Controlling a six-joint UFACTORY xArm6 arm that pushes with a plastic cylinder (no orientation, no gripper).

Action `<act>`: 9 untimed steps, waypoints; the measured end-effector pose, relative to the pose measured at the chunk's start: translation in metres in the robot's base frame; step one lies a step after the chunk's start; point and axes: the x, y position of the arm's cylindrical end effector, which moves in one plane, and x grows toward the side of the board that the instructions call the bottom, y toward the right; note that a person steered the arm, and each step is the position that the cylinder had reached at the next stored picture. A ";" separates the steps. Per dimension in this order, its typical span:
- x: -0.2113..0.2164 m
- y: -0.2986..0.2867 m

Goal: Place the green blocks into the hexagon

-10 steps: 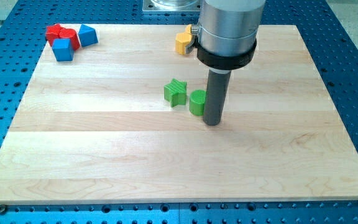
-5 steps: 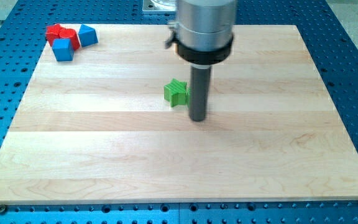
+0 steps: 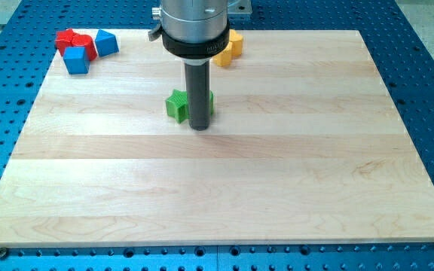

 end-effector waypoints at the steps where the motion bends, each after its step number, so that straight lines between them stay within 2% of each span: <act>1: -0.051 0.021; 2: -0.107 0.023; 3: -0.096 0.035; 4: -0.098 0.003; 6: -0.124 0.034; 7: -0.063 0.043; 8: 0.029 0.009; 9: 0.037 -0.055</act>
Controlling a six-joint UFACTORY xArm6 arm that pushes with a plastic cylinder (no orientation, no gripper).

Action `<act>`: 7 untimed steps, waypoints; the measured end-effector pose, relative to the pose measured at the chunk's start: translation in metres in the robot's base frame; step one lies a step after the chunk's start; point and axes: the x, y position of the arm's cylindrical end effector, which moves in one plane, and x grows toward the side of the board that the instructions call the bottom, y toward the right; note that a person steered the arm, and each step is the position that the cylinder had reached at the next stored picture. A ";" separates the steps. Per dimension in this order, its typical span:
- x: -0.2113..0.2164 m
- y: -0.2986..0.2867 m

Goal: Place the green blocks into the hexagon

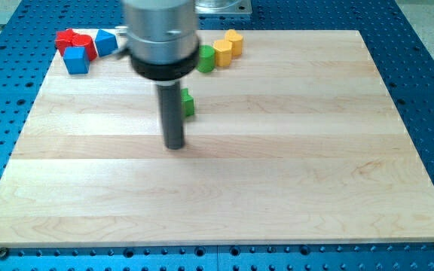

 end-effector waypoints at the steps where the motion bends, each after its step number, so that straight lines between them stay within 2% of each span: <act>1: -0.046 -0.001; 3: -0.105 0.047; 4: -0.102 0.089; 7: -0.105 0.131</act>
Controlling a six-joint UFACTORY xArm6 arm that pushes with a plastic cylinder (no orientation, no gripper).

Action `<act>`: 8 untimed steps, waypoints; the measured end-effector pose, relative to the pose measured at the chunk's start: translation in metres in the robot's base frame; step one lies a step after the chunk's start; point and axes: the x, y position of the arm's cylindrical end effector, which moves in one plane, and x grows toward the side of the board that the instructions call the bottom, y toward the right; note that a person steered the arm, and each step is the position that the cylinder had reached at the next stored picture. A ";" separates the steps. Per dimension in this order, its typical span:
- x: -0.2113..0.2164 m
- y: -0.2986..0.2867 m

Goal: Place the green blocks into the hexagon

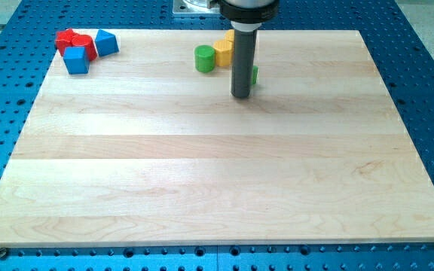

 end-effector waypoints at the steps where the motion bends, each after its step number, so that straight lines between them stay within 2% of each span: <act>1: -0.001 0.004; 2: -0.015 -0.007; 3: -0.011 0.022; 4: -0.019 -0.002; 5: -0.027 -0.057; 6: -0.020 -0.041; 7: -0.010 0.019; 8: -0.030 0.053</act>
